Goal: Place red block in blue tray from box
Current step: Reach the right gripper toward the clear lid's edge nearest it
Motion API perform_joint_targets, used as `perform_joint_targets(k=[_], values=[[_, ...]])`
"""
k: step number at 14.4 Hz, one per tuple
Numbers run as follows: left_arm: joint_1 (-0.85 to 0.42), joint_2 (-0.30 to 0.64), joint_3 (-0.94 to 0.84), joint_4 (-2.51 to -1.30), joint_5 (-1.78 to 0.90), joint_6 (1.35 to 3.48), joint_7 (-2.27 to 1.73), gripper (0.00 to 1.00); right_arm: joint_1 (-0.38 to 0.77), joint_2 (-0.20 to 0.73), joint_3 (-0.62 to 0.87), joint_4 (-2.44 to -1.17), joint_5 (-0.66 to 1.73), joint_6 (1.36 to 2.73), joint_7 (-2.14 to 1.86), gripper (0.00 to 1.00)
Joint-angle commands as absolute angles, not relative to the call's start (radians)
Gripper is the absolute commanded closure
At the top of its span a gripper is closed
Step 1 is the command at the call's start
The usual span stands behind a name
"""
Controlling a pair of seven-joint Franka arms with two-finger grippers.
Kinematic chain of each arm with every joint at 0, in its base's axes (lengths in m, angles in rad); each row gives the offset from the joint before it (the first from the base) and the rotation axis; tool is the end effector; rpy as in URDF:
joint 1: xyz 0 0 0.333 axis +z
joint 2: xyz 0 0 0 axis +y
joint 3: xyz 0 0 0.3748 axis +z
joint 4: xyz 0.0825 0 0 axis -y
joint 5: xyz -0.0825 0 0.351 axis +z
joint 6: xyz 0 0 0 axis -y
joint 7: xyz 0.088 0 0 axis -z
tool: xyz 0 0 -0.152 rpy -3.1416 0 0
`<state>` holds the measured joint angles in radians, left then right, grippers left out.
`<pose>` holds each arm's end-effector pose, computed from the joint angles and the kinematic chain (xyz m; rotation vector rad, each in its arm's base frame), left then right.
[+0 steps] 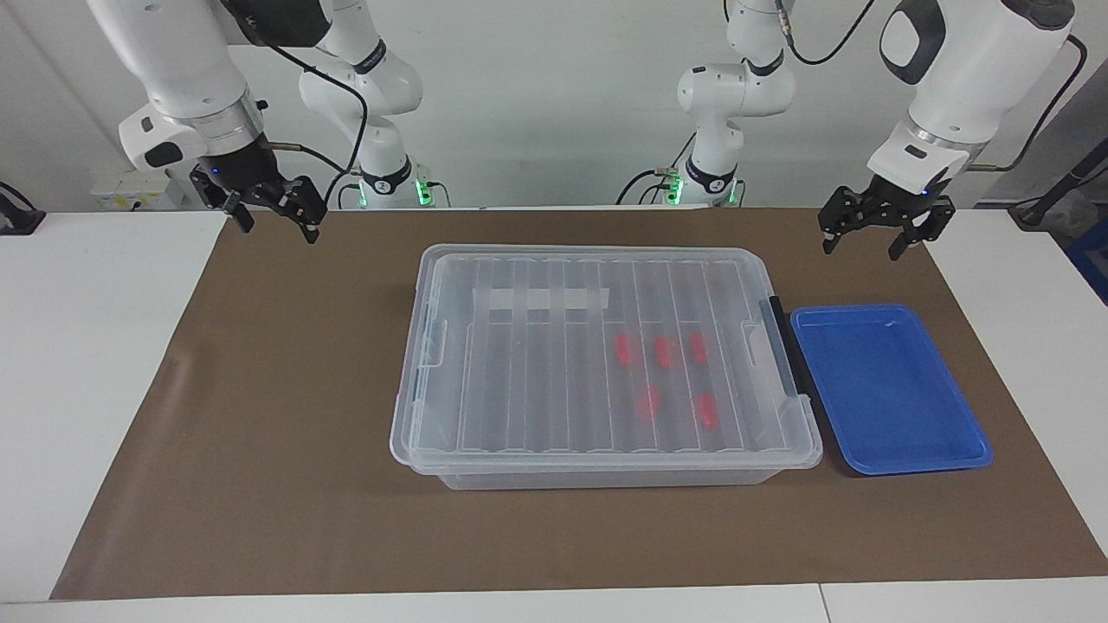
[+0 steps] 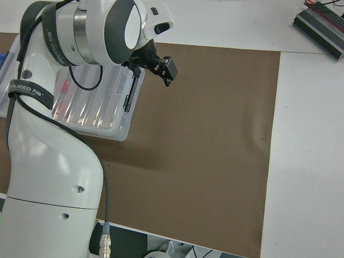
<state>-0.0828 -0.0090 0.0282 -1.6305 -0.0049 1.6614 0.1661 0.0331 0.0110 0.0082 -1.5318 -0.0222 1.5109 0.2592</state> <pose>0.5270 -0.0294 0.6248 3.1190 -0.3450 0.0630 0.5180 0.0179 0.6445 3.0960 -0.3402 -0.0440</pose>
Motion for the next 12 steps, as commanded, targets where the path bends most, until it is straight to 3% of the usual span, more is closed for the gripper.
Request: perform_joint_targets(k=[1,8,12], values=[[-0.071,-0.031,0.021,-1.652,-0.005,1.664,0.163,0.00,0.023,0.014,0.021,-1.531,-0.009,1.514,0.225,0.00],[-0.071,-0.031,0.021,-1.652,-0.005,1.664,0.163,0.00,0.020,-0.003,0.040,-1.571,-0.012,1.551,0.233,0.00],[-0.071,-0.031,0.021,-1.652,-0.005,1.663,0.163,0.00,0.009,-0.006,0.086,-1.653,-0.014,1.687,0.238,0.00]])
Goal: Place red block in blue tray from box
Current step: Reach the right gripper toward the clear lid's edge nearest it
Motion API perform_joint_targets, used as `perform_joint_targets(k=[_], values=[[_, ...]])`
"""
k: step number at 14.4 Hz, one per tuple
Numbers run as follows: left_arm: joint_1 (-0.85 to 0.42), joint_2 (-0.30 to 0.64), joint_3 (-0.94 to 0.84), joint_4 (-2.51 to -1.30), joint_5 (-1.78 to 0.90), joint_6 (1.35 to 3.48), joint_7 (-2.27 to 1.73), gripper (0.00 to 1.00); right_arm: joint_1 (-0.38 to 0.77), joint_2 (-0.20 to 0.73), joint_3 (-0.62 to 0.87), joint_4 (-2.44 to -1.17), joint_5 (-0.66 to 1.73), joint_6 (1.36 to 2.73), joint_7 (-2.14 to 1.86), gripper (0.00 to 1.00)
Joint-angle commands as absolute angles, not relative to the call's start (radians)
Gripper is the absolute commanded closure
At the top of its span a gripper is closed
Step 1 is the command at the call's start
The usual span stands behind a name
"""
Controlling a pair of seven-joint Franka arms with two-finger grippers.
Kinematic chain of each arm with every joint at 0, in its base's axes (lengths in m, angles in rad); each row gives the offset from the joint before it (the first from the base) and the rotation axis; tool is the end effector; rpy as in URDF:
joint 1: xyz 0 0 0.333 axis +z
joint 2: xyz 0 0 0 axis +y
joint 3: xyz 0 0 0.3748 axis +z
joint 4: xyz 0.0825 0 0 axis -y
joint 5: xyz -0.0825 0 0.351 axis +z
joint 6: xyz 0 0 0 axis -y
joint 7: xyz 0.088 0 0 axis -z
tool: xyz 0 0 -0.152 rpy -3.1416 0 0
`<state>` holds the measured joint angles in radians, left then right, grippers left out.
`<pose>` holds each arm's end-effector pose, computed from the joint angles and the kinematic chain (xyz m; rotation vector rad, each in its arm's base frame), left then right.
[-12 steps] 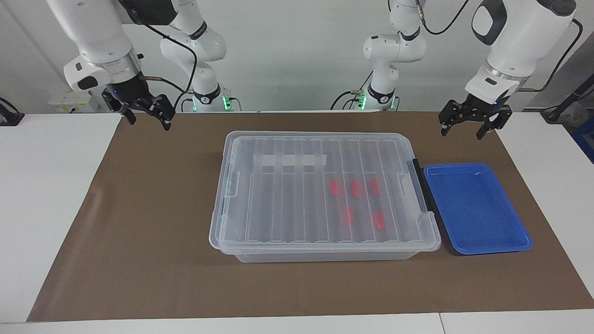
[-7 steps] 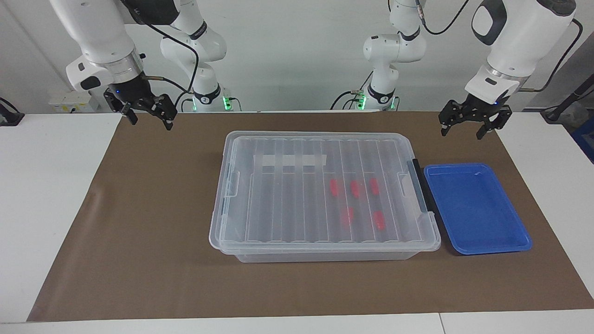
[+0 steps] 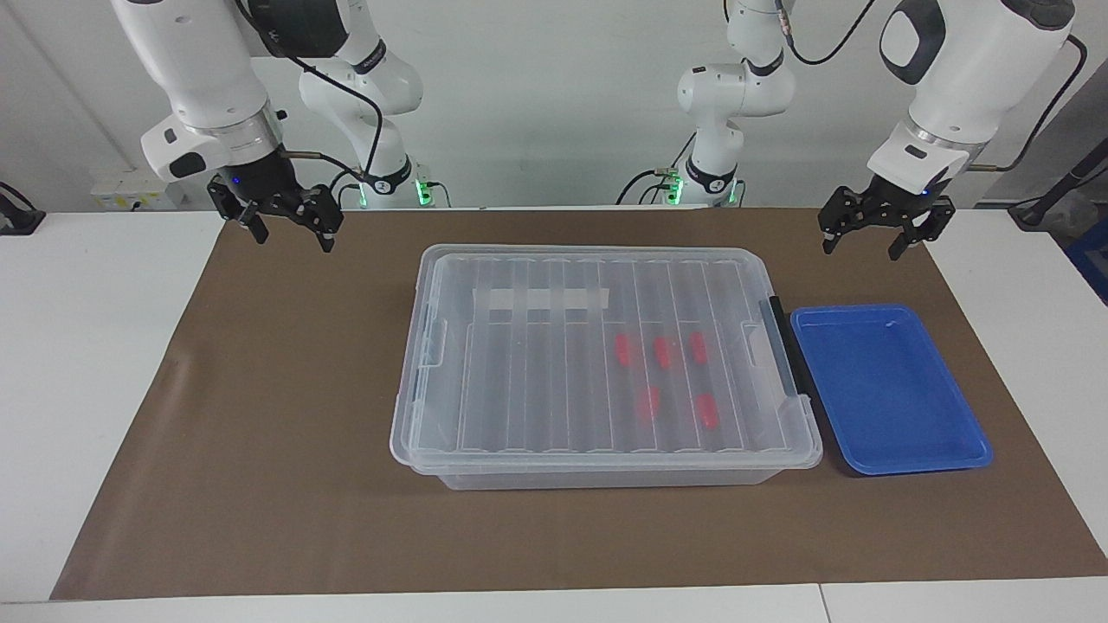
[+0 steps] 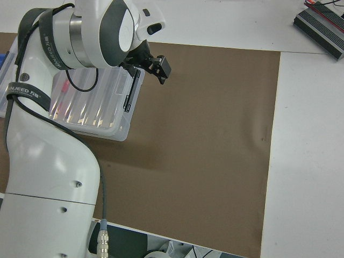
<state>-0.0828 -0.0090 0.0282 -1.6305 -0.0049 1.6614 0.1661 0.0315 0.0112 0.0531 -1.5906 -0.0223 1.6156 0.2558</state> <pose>0.5270 -0.0294 0.6248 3.1190 -0.3450 0.0630 0.5286 0.0413 0.6277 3.1111 -0.2657 0.0270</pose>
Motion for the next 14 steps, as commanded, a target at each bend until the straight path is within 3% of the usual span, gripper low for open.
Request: perform_joint_targets(k=[1,8,14], values=[[-0.071,-0.031,0.021,-1.652,-0.005,1.663,0.161,0.00,0.009,-0.006,0.101,-1.679,-0.014,1.739,0.241,0.00],[-0.071,-0.031,0.021,-1.652,-0.005,1.664,0.161,0.00,0.015,0.101,0.179,-1.739,-0.017,1.954,0.320,0.01],[-0.071,-0.031,0.021,-1.652,-0.005,1.664,0.161,0.00,0.018,0.179,0.210,-1.747,-0.017,2.016,0.367,0.01]])
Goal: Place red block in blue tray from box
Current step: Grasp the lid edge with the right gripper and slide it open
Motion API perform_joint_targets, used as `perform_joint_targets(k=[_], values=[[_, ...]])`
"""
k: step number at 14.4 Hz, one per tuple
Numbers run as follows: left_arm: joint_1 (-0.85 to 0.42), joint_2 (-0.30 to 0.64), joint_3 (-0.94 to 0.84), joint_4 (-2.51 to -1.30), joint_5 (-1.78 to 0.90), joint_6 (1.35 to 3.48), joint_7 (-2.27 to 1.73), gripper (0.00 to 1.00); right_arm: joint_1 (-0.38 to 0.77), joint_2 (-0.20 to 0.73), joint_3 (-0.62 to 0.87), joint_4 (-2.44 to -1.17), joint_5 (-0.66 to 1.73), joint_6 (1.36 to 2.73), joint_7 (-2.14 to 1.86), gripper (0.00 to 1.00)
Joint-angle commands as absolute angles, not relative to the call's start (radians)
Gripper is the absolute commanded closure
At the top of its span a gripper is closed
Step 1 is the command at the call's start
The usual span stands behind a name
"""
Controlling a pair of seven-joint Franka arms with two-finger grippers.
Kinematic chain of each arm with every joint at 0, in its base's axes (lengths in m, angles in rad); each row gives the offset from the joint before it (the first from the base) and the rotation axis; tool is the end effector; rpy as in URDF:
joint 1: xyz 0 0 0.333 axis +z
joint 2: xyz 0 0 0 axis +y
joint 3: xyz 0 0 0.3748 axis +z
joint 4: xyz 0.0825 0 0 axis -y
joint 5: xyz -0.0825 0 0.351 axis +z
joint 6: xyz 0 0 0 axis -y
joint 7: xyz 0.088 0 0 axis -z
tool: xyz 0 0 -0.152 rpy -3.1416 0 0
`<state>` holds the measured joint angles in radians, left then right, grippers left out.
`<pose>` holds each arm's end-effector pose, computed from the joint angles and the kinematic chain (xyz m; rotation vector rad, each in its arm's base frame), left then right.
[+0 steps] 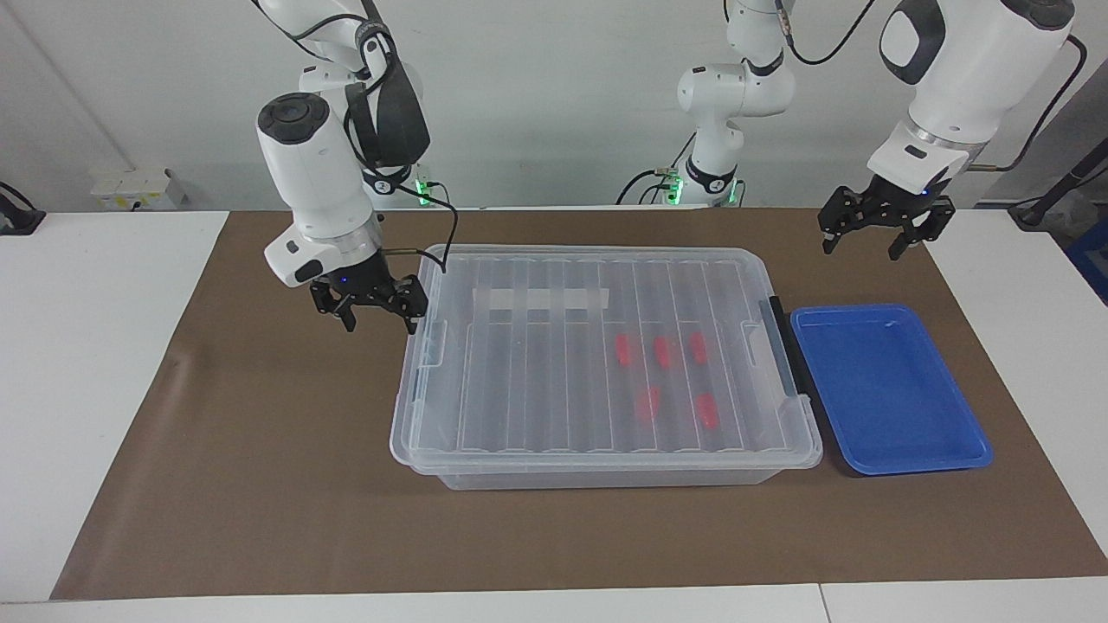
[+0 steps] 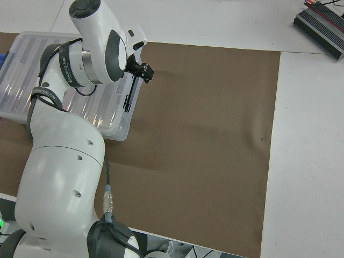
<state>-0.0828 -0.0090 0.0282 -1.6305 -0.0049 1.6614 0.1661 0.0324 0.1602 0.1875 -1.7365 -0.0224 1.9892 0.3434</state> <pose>0.5270 -0.0294 0.6248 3.1190 -0.3450 0.0630 0.5888 0.1223 0.5139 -3.0981 0.1848 -0.1385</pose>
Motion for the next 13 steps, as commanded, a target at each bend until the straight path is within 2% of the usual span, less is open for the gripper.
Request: perform_joint_targets(k=[1,13], values=[[-0.071,-0.031,0.021,-1.652,-0.005,1.664,0.161,0.00,0.018,0.183,0.210,-1.759,-0.017,2.016,0.367,0.01],[-0.071,-0.031,0.021,-1.652,-0.005,1.664,0.163,0.00,0.012,0.183,0.206,-1.779,-0.046,2.005,0.281,0.01]])
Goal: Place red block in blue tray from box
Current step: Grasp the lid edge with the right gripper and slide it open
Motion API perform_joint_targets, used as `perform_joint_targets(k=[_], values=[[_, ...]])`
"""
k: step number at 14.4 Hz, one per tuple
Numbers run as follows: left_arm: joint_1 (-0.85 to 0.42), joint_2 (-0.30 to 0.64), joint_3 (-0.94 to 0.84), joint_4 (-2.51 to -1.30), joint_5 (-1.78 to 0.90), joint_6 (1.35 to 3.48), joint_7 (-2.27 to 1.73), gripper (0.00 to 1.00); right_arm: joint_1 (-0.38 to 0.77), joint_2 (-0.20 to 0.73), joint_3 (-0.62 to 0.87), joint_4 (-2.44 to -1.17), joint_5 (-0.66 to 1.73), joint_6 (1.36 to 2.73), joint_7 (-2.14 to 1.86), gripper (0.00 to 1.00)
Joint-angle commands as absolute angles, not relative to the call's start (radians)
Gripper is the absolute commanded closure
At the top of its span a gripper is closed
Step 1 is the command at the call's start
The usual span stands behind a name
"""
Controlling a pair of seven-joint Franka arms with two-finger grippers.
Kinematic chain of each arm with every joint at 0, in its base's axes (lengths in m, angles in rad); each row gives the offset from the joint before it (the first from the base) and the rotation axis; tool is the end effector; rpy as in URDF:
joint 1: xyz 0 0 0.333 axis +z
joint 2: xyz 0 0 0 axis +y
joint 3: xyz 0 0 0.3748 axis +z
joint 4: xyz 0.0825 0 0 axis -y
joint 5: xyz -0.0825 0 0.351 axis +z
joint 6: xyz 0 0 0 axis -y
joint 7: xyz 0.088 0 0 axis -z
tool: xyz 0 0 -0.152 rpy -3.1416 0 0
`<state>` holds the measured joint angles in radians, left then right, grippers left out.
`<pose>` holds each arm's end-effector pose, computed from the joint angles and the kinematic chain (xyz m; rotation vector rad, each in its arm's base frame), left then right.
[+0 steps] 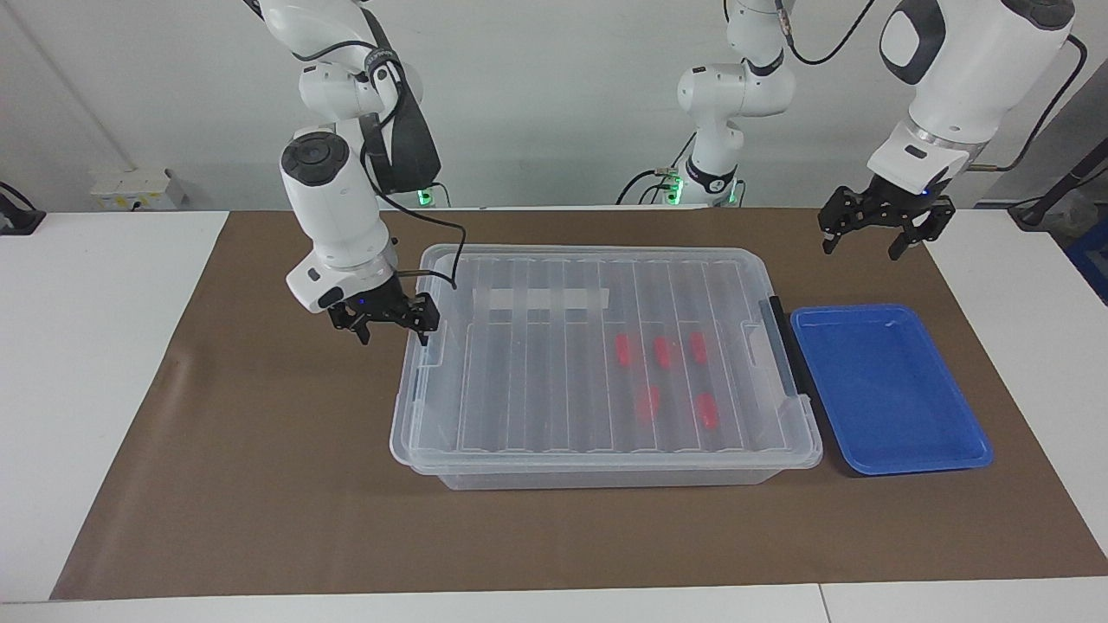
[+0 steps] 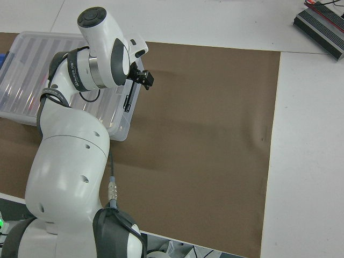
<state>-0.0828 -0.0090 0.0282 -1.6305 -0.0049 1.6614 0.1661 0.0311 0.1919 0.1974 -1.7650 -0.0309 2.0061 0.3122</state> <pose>0.5270 -0.0294 0.6248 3.1190 -0.3450 0.0630 0.5903 0.1261 0.4840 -3.1156 0.1183 -0.0760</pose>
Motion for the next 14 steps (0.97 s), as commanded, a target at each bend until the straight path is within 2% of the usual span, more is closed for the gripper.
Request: perform_joint_targets(k=[1,14], values=[[-0.071,-0.031,0.021,-1.652,-0.005,1.663,0.163,0.00,0.008,0.183,0.204,-1.779,-0.052,2.005,0.272,0.01],[-0.071,-0.031,0.021,-1.652,-0.005,1.663,0.163,0.00,-0.005,0.175,0.077,-1.772,-0.061,1.959,-0.020,0.01]])
